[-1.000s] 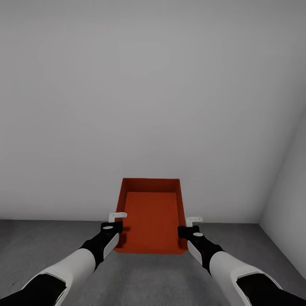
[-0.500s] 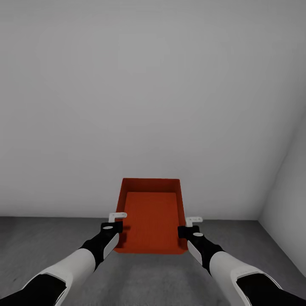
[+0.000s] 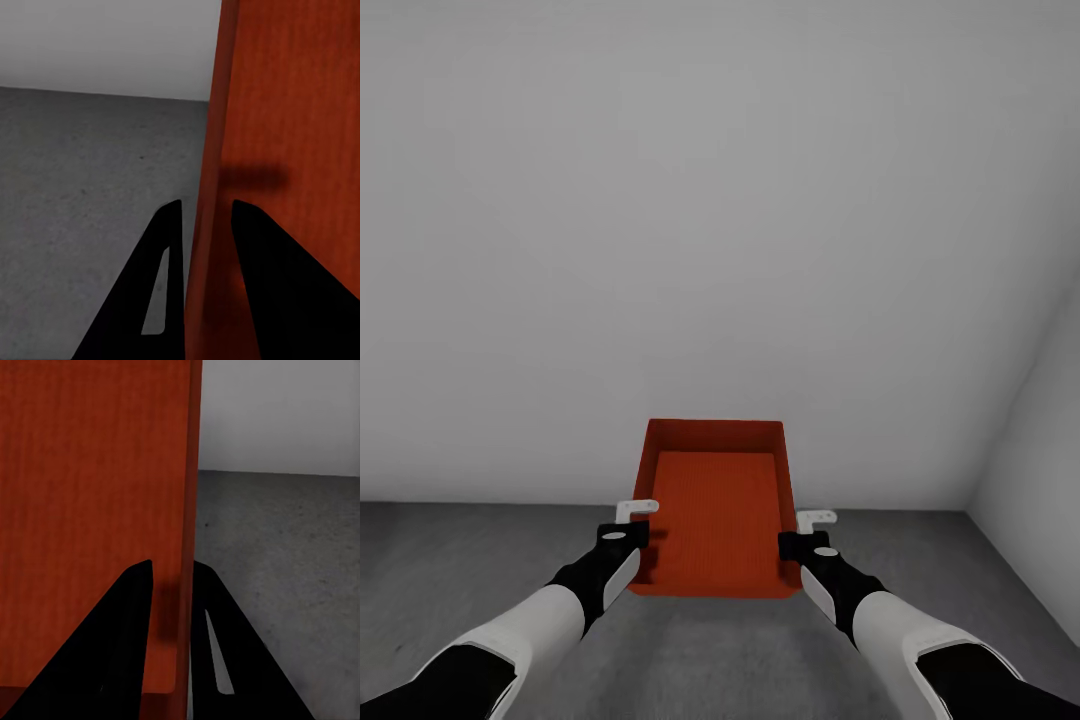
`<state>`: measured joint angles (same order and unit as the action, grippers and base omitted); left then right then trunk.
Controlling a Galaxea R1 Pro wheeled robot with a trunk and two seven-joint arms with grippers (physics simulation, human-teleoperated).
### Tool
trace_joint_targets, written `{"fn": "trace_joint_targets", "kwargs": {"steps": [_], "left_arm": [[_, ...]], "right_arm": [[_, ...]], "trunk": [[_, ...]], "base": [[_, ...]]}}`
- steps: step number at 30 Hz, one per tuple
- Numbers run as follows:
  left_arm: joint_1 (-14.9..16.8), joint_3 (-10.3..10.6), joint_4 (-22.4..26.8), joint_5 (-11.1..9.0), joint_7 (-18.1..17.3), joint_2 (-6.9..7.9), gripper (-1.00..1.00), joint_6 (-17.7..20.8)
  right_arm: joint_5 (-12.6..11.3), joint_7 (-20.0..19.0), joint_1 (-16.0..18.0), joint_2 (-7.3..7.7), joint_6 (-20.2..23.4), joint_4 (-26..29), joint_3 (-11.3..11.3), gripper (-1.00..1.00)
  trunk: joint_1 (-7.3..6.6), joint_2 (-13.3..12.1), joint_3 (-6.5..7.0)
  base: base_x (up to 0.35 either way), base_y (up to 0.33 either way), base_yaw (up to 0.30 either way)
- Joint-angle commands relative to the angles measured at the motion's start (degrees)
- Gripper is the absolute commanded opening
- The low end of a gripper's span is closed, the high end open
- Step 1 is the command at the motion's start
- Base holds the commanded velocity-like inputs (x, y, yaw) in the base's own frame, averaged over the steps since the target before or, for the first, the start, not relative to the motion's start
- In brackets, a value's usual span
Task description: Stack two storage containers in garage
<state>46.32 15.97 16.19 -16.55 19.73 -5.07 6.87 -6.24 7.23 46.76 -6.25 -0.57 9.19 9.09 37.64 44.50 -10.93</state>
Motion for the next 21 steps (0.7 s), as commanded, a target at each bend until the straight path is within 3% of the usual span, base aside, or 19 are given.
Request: {"fn": "trace_joint_targets", "kwargs": {"steps": [1, 21], "left_arm": [[0.1, -1.3, 0.9, 1.2, 0.7, 0.04, -1.00, -0.9], [0.1, -1.3, 0.9, 1.2, 0.7, -0.09, -1.00, -0.9]], "right_arm": [[-1.1, 0.4, 0.0, 0.00, 0.0, -0.1, 0.2, -1.00], [-1.1, 0.4, 0.0, 0.05, 0.0, -0.1, 0.2, -1.00]], "trunk": [[0.01, 0.1, -0.18], [0.01, 0.1, -2.02]], "base": [[0.000, 0.000, 0.000], [0.000, 0.000, 0.000]]}}
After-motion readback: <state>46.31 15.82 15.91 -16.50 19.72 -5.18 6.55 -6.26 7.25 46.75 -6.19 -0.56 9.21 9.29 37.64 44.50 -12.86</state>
